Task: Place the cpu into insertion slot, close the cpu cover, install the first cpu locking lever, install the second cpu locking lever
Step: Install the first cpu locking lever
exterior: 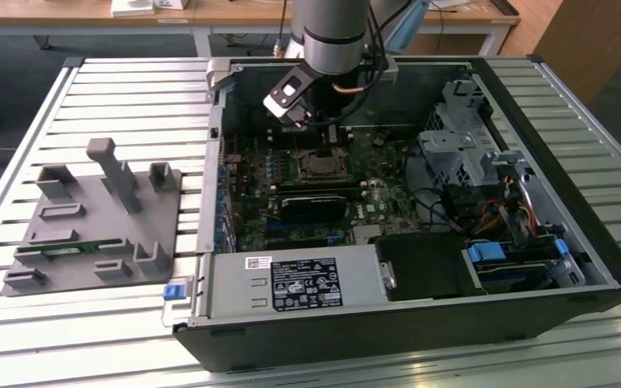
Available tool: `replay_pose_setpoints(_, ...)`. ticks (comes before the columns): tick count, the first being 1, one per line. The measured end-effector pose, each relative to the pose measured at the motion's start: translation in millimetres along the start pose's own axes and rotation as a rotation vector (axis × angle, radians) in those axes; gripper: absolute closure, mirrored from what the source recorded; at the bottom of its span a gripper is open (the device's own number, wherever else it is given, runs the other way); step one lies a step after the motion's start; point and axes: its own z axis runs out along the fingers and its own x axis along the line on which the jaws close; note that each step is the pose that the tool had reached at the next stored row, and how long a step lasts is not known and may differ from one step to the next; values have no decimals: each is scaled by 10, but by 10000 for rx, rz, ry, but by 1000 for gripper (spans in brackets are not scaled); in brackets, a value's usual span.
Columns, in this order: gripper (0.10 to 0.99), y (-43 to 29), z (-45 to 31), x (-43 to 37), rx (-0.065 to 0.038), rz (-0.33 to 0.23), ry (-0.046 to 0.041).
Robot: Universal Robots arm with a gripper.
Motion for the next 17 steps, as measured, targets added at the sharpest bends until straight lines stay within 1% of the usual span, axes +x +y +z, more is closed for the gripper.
replay_pose_setpoints(4, 980, 2, -71, 1, 0, 0, 0)
replay_pose_setpoints(17, 980, 10, -413, 6, 0, 0, 1)
